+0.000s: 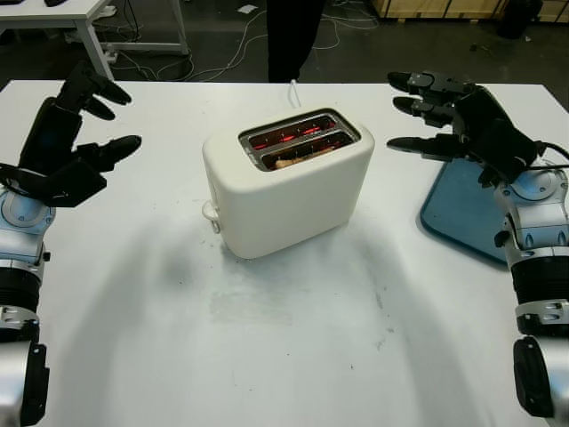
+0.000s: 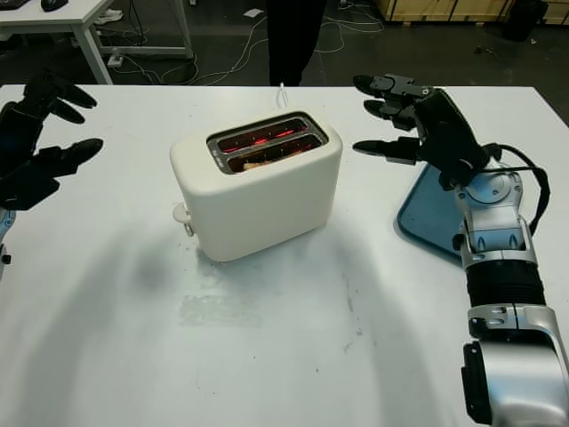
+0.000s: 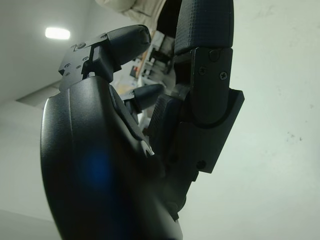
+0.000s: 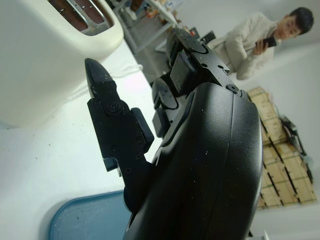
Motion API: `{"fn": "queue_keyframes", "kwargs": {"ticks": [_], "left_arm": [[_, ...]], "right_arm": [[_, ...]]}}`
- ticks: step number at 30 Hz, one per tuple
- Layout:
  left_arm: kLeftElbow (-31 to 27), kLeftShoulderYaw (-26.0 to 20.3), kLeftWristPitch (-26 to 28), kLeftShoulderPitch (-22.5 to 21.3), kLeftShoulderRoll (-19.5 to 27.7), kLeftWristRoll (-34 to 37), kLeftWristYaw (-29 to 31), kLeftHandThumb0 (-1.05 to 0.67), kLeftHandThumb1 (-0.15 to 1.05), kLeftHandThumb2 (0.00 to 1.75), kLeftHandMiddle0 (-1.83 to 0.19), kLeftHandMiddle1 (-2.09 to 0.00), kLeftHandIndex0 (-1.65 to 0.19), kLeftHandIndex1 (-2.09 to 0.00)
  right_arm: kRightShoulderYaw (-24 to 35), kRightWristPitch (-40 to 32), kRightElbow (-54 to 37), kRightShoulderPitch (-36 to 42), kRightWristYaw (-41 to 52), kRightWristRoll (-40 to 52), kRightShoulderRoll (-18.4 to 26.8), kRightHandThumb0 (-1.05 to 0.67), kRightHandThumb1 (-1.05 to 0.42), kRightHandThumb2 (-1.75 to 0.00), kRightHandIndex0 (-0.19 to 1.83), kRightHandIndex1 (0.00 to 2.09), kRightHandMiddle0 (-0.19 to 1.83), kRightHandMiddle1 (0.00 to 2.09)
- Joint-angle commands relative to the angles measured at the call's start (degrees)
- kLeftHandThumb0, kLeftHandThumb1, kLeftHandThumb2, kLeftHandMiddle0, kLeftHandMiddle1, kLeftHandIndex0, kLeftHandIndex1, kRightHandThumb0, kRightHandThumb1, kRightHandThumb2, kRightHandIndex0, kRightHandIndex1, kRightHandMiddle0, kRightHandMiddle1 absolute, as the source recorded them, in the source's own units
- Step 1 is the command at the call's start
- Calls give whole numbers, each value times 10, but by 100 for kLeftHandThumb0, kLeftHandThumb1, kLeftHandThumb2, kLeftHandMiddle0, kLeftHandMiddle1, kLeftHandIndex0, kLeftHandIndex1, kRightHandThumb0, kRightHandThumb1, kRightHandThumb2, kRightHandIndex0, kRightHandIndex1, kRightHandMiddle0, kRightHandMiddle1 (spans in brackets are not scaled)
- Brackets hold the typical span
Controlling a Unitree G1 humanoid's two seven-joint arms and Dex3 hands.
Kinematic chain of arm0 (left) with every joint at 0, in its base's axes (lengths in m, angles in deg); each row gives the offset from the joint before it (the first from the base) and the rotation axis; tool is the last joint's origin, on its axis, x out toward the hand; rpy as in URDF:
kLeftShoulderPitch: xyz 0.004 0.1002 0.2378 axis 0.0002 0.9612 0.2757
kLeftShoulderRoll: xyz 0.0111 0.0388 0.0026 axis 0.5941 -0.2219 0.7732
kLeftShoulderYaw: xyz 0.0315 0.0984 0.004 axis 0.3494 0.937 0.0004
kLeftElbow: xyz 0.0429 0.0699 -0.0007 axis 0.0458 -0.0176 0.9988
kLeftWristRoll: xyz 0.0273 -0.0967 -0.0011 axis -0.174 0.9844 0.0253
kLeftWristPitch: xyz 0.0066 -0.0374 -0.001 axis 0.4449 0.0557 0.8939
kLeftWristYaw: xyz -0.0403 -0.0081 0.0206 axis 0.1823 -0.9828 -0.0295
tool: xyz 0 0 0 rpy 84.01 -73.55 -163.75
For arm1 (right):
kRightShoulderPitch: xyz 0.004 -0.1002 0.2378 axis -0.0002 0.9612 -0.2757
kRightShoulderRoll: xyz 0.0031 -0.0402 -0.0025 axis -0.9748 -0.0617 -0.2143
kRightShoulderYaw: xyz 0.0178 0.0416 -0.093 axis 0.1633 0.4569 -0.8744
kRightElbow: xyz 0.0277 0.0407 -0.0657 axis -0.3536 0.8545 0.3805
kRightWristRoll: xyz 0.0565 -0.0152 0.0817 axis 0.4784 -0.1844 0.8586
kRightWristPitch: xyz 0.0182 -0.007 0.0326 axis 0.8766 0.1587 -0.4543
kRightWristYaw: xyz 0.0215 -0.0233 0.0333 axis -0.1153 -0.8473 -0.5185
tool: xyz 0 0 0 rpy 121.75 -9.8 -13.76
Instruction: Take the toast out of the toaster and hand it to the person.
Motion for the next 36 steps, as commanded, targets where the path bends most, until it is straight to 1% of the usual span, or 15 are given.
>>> {"fn": "queue_keyframes", "kwargs": {"ticks": [1, 6, 13, 16, 36], "left_arm": [[2, -3, -7, 0, -1, 4, 0, -105, 92, 45, 0, -175, 0, -159], [0, -3, -3, 0, 2, 3, 0, -105, 92, 45, 0, -174, 0, -158], [2, 0, -6, -4, 1, -2, -3, -105, 92, 46, 0, -174, 0, -158], [0, -1, -3, -2, 0, 1, 0, -105, 92, 46, 0, -174, 0, -158], [2, -2, -6, 0, 0, 1, -2, -105, 92, 45, 0, -175, 0, -159]], "right_arm": [[2, 8, 1, -5, -1, 2, 0, -23, -79, 0, 50, 0, 50, 0], [0, 7, -2, -5, -5, -1, -1, -21, -78, 0, 50, 0, 50, 0], [1, 2, -8, -5, -1, -1, 3, -22, -79, 0, 49, 1, 50, 0], [2, 4, -5, -5, 0, 2, 3, -19, -79, 0, 49, 0, 49, 0], [1, 13, 7, -8, 0, 1, 2, -23, -78, 0, 51, 1, 51, 1]]}}
